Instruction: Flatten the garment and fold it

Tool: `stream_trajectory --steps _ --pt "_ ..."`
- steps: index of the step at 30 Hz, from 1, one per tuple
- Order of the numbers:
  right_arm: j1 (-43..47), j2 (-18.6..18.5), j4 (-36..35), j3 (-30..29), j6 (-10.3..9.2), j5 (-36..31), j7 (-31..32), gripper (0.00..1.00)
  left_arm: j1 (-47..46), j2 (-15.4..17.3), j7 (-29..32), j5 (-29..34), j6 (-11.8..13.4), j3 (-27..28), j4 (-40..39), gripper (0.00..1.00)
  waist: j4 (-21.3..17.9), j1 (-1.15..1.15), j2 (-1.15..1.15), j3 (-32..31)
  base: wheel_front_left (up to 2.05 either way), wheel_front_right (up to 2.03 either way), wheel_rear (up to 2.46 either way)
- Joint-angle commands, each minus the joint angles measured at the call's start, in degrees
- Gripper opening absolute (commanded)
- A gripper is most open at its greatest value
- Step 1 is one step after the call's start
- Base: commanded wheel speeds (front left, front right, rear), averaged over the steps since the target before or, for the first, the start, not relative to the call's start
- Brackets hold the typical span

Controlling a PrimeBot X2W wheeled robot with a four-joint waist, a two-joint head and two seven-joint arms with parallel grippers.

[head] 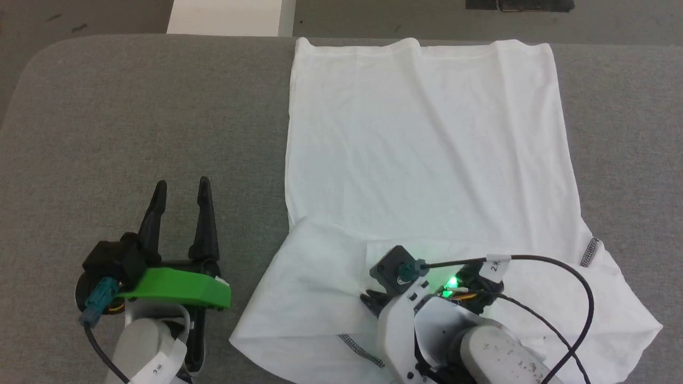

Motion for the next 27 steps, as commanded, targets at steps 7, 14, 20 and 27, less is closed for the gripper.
stream_trajectory --steps 7,14,20,27 --pt "0.5 -0.9 -6.1 -1.5 -0.09 6.8 -3.0 1.0 -0.4 -0.2 -0.3 0.4 -0.8 0.6 1.0 1.0 -1.8 0.0 0.0 -1.5 0.0 0.0 0.0" --pt "3.1 -1.2 -18.1 -12.4 -0.09 6.3 -15.0 1.0 -0.9 1.5 -0.3 0.8 -1.1 0.3 1.4 1.0 -5.3 0.0 0.0 -1.5 0.0 0.0 0.0" --pt "6.3 -0.3 -23.3 -25.4 -0.09 3.4 -26.0 1.0 -5.0 4.4 2.0 1.0 -1.4 -0.9 1.1 1.0 -8.3 0.0 0.0 0.6 0.0 0.0 0.0" --pt "8.1 0.0 -21.4 -35.1 -0.09 0.5 -35.7 1.0 -16.4 10.2 11.7 0.1 -1.7 -4.3 0.8 1.0 -11.6 0.0 0.0 6.5 0.0 0.0 0.0"
